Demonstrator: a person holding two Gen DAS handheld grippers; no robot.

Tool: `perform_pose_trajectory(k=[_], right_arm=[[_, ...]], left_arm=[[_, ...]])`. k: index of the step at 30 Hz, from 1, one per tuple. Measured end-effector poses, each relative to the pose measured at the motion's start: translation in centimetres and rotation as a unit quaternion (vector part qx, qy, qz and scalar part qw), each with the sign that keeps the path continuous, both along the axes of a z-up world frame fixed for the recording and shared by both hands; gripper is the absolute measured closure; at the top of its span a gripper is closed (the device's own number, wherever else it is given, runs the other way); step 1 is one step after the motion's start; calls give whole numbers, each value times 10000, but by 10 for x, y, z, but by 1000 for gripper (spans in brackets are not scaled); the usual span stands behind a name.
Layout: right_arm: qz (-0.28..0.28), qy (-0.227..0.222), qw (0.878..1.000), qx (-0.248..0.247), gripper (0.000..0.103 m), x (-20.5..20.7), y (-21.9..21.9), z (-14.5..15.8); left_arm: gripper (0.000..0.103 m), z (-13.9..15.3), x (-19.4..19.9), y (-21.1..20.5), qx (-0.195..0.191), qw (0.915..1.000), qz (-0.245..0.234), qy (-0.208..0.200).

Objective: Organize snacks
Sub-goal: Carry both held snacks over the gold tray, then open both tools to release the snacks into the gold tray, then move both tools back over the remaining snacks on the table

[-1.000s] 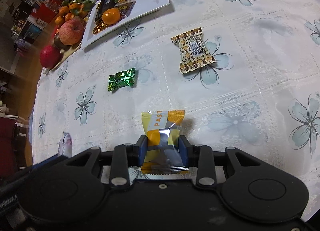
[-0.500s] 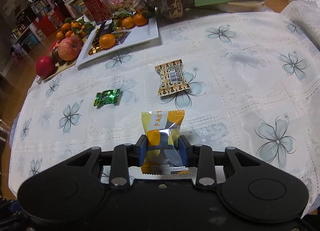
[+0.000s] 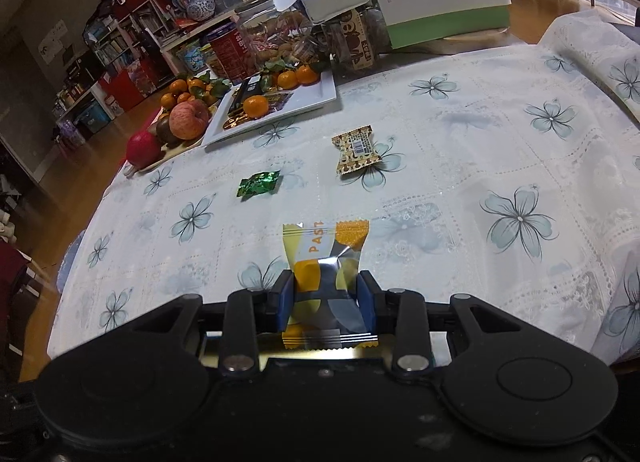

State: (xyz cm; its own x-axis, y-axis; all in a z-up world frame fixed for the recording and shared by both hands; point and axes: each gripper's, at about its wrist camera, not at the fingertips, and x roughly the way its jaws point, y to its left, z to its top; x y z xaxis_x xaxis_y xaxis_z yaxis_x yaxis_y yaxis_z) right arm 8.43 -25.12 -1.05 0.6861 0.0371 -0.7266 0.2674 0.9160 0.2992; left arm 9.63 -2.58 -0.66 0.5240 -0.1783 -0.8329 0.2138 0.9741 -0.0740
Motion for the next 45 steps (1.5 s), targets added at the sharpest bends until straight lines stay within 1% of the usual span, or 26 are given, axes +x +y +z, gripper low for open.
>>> perform_pose_trajectory(k=[2,4,8,11,13,15,20,28,32,36,45], right_arm=[[74,-34,10000,-1,67,-13,9,0],[108,-27,9999,61,67,-25,17,-2],[81,32,9998,197,67,-45,27,-7],[15,126,9998,147,67,-55,31,-9],[-22,194,9997,157,67,-61,32,-12],[-51,254,9996,135,67,-63,33,-14],[-22,412,9991,114,66,-71,37,-20],[38,332,9994,27,67,-73,41,-18],[-5,380,9993,41,67,-71,39,-21],[-12,419,9991,55,67,-70,39,-22],[2,505,9987,27,67,-70,42,-25]], left_arm=[[74,0,-7,1,-59,10000,9,6],[74,1,-15,1,-165,9998,-85,-5],[74,3,-29,-9,-507,9964,-666,118],[74,0,-33,-18,-600,9930,-974,278],[73,1,-34,-22,-582,9923,-1062,271],[73,2,-36,-24,-492,9930,-1052,197],[72,2,-38,-21,-396,9947,-932,185],[72,3,-40,-20,-241,9960,-853,92],[70,2,-40,-22,-148,9962,-860,59],[69,0,-40,-24,25,9967,-807,18],[68,-2,-36,-21,164,9981,-590,39]])
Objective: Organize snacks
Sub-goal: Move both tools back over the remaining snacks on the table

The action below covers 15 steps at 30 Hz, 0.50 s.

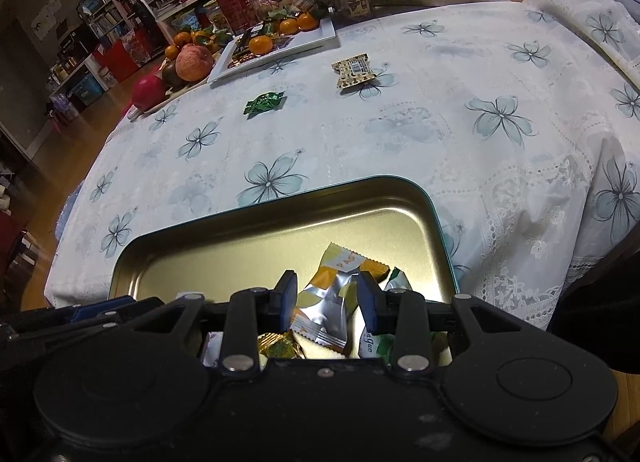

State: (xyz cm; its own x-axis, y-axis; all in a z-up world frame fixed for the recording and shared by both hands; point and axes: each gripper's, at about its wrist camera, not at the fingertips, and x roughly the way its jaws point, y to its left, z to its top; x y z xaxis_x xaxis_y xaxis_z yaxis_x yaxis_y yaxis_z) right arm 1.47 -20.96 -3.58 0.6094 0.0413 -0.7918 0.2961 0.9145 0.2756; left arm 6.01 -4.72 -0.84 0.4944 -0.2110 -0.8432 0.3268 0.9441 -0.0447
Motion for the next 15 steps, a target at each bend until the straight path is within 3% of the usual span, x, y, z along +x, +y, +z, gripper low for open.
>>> perform_pose_trajectory(k=[8,15], right_arm=[[-21,206,9998,52,67,3,1,-6],[-63,482,9986,202,67,6,0,-13]], left_arm=[[67,-2,3,-3,353,9990,253,-110],[66,2,-5,-13,727,9953,270,-574]])
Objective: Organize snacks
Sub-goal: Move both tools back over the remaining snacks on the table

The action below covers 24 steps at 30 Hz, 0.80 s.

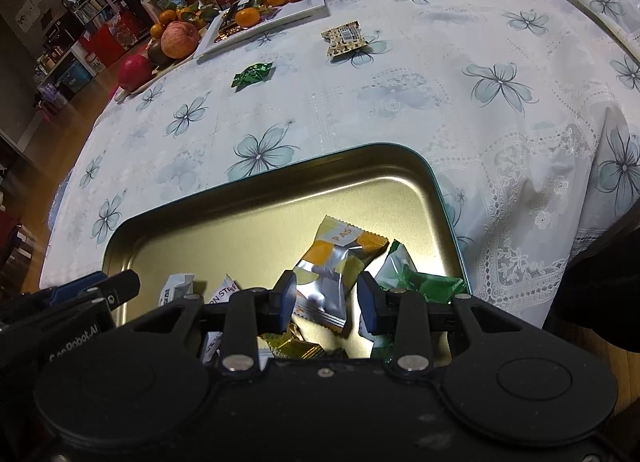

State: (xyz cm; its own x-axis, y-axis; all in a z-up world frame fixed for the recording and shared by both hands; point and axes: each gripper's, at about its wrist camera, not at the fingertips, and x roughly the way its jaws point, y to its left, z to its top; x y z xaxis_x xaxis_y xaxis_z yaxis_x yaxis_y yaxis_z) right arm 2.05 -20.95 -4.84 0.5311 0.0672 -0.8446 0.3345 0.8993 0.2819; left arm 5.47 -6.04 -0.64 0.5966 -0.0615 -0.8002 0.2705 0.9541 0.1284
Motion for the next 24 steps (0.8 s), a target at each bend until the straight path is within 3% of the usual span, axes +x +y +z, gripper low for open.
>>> perform_pose_trajectory(k=[8,15,19,24], right_arm=[[11,235,9996,149,67,0,1,-2],[39,433,9988,208,66,4,-1,0],[111,404,9989,229,66,16,-7,12],[292,201,9992,-166,66,54,-19,39]], left_arm=[[64,3,-11,-15,541,9963,-109,-652],[64,13,0,-6,-35,9997,-182,-155],[64,28,16,0,-147,9997,-93,-149],[64,49,58,3,-258,9994,-92,-229]])
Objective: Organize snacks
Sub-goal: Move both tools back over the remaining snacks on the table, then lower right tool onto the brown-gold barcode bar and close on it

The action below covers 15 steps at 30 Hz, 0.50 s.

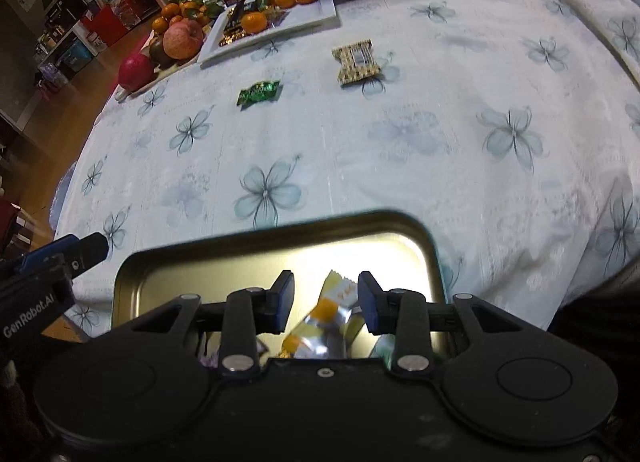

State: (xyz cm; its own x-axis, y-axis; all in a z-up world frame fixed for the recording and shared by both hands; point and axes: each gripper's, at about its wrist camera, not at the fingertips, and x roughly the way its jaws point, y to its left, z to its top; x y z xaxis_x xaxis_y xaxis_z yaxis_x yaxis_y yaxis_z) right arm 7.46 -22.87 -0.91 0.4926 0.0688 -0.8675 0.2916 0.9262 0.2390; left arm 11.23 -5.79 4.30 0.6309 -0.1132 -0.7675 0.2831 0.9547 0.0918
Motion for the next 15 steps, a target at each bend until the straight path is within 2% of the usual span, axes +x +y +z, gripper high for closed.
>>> perform_pose_trajectory(k=[6,10,15], right_arm=[[-175,-142,9993,-303,65,70,-35,18],[-347,-72,9984,-436,65,119,-57,20],[-589,67,9978,-282,61,175,-79,15]], left_arm=[[64,7,71,-3,-374,9986,193,323],[64,3,119,-13,-365,9977,352,439],[64,-7,161,-29,-288,9975,422,482]])
